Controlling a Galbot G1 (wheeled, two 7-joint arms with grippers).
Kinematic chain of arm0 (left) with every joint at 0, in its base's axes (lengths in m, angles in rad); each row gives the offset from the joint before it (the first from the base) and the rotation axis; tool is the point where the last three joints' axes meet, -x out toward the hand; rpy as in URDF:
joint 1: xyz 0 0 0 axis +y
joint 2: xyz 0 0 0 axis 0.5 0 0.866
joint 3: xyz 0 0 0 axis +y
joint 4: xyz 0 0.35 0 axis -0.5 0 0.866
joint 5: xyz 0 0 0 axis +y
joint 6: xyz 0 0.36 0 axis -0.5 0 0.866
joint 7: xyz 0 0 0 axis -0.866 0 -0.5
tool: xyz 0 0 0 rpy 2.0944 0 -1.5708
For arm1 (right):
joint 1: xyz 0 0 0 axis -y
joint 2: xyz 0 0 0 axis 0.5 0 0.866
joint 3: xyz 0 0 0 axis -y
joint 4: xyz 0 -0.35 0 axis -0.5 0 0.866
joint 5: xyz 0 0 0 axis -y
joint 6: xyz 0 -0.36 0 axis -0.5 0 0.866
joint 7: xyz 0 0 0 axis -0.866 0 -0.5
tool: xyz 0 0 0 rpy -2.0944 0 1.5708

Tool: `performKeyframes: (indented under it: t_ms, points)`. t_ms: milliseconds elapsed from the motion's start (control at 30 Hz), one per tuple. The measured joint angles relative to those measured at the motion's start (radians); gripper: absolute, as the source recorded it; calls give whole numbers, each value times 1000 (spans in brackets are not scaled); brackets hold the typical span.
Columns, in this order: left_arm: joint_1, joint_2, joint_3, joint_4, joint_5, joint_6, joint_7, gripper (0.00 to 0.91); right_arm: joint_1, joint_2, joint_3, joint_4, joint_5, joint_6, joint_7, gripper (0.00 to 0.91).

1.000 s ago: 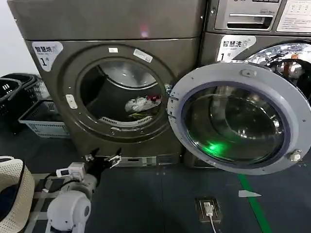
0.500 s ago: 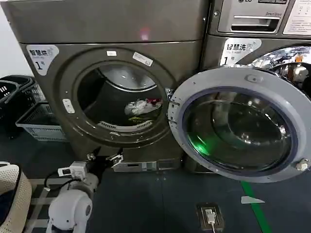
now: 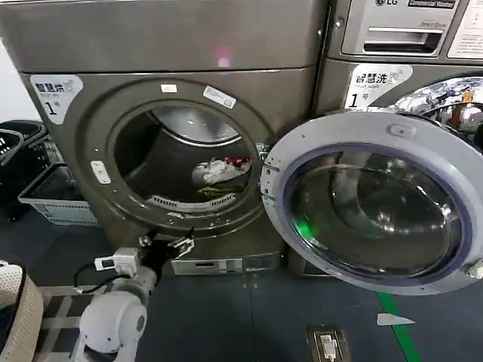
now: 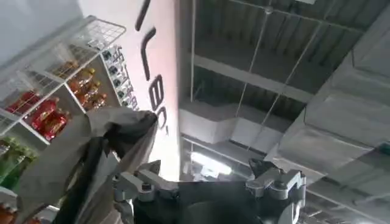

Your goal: Grasp the clothes from the dryer.

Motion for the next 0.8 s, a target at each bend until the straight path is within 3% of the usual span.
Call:
performKeyframes:
  t_ms: [800]
  points:
    - [-3,4,-1,3,-5,0,0,907,-6,1,28,-10,-4,-2,1,907]
